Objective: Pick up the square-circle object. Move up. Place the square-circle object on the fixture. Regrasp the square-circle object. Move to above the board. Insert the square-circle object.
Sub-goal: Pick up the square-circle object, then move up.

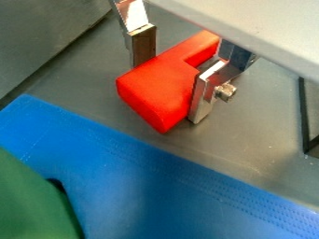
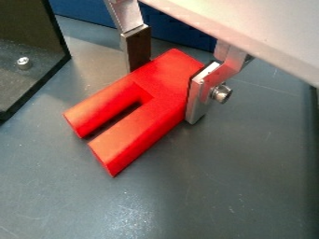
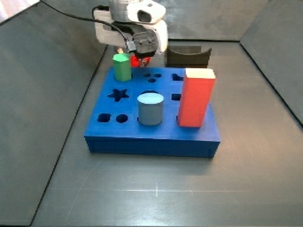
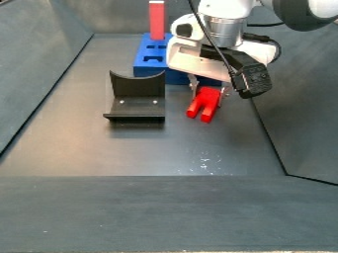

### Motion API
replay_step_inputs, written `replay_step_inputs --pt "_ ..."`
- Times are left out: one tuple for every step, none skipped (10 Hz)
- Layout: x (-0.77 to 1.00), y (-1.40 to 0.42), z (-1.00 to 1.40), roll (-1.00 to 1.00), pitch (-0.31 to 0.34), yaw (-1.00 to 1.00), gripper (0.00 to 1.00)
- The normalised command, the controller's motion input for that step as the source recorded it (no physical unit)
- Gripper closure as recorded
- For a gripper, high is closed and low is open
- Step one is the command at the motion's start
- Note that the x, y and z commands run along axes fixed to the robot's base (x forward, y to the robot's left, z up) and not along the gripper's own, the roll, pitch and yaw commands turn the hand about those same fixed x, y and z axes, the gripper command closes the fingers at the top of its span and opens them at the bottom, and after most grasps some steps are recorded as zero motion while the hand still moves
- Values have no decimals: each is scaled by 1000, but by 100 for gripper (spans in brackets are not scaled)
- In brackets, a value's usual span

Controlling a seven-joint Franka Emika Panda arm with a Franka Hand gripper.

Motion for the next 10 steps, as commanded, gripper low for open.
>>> replay_step_inputs --pt "0 0 0 0 0 0 100" --pt "0 0 0 0 0 0 100" --pt "0 0 0 0 0 0 100" --pt "0 0 0 0 0 0 100" --pt "0 0 0 0 0 0 100" --pt "0 0 0 0 0 0 100" --pt "0 0 0 0 0 0 100" --pt "0 0 0 0 0 0 100" --pt "0 0 0 0 0 0 100" --pt "0 0 833 0 0 0 100"
